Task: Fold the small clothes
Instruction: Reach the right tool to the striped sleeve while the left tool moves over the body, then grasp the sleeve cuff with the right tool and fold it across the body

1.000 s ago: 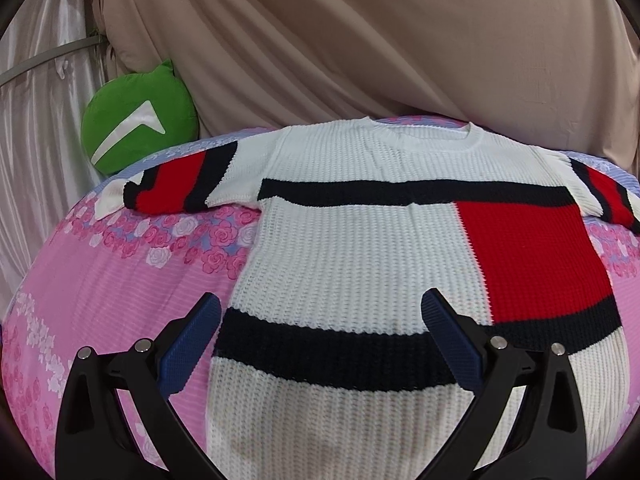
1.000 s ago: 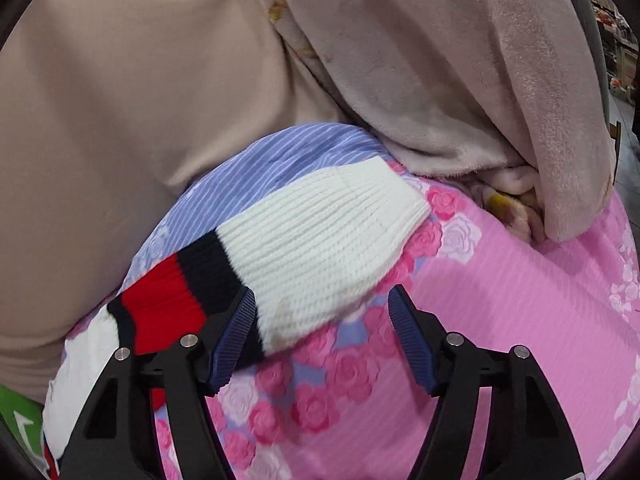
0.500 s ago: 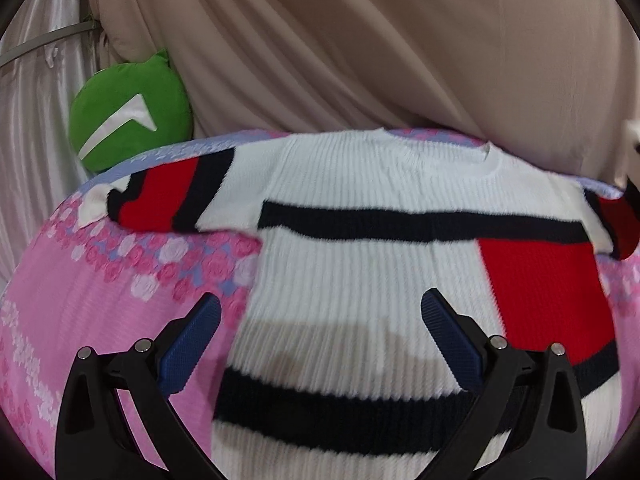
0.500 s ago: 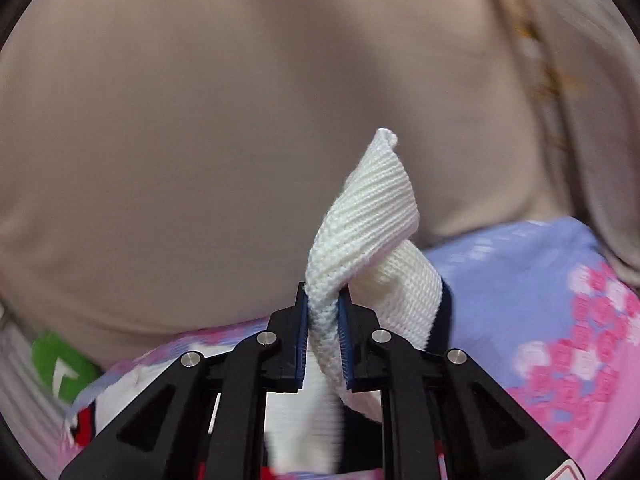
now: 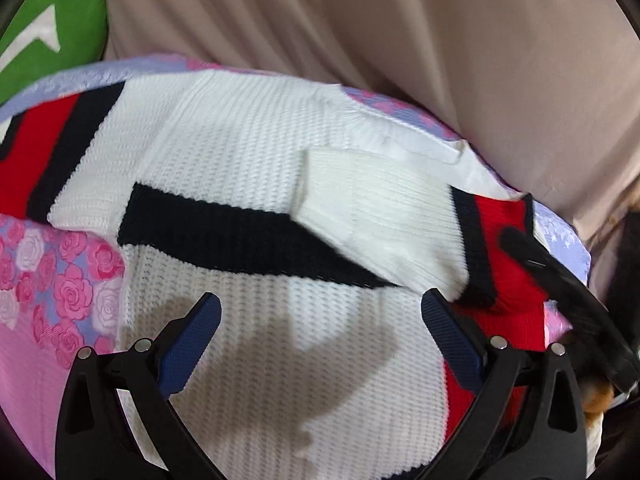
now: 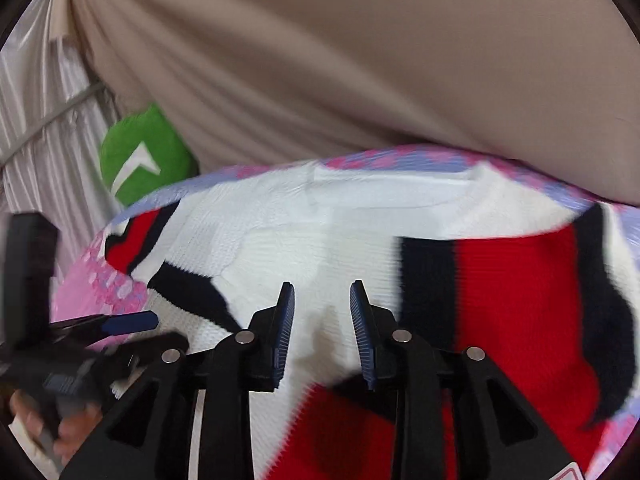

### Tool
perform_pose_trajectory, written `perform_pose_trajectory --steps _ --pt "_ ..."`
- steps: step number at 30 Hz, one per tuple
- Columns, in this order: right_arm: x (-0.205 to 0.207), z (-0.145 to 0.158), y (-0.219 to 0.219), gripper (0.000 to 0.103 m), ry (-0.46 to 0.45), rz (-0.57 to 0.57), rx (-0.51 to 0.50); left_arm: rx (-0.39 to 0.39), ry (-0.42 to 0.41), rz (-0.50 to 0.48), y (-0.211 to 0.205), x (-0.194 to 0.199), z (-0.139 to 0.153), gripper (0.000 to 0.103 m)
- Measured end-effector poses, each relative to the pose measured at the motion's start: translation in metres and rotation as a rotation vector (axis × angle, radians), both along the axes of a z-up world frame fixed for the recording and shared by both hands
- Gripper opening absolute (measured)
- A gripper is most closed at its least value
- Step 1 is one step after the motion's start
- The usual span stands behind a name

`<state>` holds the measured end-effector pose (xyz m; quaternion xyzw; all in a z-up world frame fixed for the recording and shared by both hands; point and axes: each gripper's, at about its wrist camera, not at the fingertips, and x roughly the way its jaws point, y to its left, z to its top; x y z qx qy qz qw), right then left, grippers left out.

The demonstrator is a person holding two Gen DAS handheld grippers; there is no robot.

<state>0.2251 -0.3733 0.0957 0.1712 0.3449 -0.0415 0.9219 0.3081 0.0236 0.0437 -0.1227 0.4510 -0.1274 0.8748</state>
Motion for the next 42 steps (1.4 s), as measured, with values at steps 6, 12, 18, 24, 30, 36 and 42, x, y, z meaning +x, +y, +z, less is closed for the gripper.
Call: perform_pose_trajectory --steps 6,12,18,24,30,36,42 --pt "-0.070 0.010 -0.105 0.057 0.018 -0.317 0.030 -0.050 0.047 -0.017 -0.017 0.041 -0.016 0.098" --pt "-0.073 -0.024 -0.147 0.058 0.130 -0.379 0.101 -0.022 0.027 -0.055 -0.046 0.057 -0.008 0.021" --pt "-0.046 -0.013 -0.123 0.009 0.054 -0.312 0.087 -0.107 -0.161 -0.013 -0.022 0.054 0.054 0.007" --pt "-0.042 -0.022 -0.116 0.008 0.032 -0.325 0.043 0.006 -0.209 0.018 -0.012 0.052 0.043 0.008" --pt "-0.049 -0.006 -0.119 0.008 0.017 -0.349 0.047 0.077 -0.105 0.027 -0.014 0.066 -0.022 0.008" --pt "-0.005 0.004 -0.142 0.062 0.072 -0.385 -0.041 0.050 -0.112 0.036 -0.006 0.063 -0.025 0.010" --pt "0.029 -0.017 -0.162 0.018 0.155 -0.375 0.022 0.011 -0.112 0.025 0.000 0.056 -0.025 0.011"
